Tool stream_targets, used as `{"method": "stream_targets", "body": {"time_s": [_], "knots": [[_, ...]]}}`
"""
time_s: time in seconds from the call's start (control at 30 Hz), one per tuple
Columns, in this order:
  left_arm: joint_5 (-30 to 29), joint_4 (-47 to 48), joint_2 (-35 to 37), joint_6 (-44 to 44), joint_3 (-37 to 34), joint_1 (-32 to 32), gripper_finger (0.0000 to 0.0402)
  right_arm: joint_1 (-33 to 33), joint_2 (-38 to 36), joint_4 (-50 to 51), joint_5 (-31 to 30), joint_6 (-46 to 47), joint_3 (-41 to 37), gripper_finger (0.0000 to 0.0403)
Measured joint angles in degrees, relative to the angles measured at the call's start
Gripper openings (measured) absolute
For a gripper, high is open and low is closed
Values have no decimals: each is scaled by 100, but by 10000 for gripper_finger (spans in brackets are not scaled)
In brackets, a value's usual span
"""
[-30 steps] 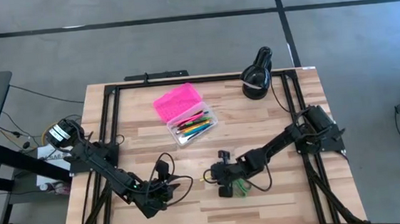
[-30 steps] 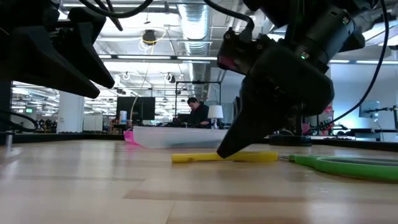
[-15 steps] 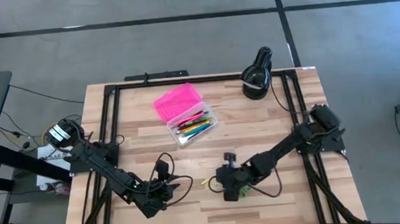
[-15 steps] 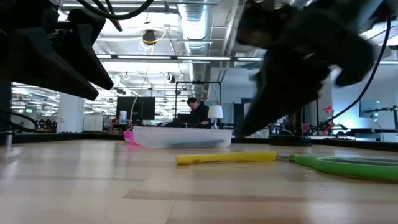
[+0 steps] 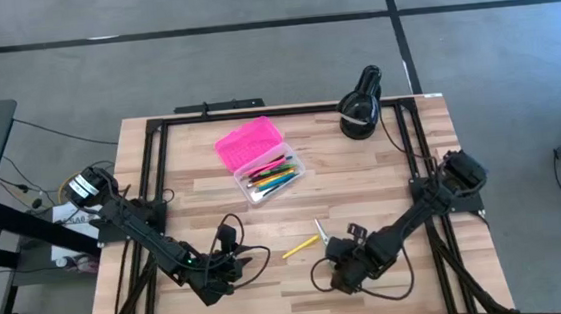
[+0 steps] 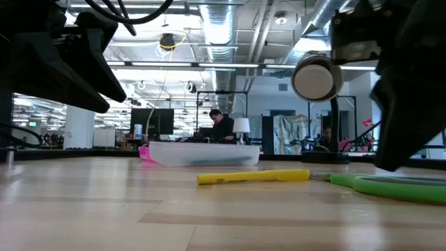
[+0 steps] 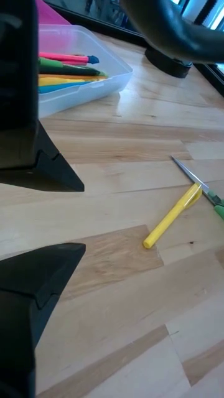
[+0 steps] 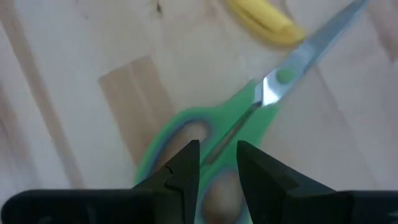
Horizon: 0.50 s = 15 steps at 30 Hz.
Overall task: Pick & place school supplies into a supply box
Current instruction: Put the green scissors into the black supply box
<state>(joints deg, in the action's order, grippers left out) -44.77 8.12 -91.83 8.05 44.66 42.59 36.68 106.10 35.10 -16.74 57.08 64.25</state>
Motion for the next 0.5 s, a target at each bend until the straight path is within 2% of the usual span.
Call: {"method": "stream_targets", "body": {"time_s": [0.3, 0.5], "knots": [[0, -3, 0, 10, 0, 2, 139, 202, 0, 3, 63, 883, 0, 102], [105, -4, 0, 13, 0, 2, 139, 119, 2, -3, 436, 1144, 0, 102]]}}
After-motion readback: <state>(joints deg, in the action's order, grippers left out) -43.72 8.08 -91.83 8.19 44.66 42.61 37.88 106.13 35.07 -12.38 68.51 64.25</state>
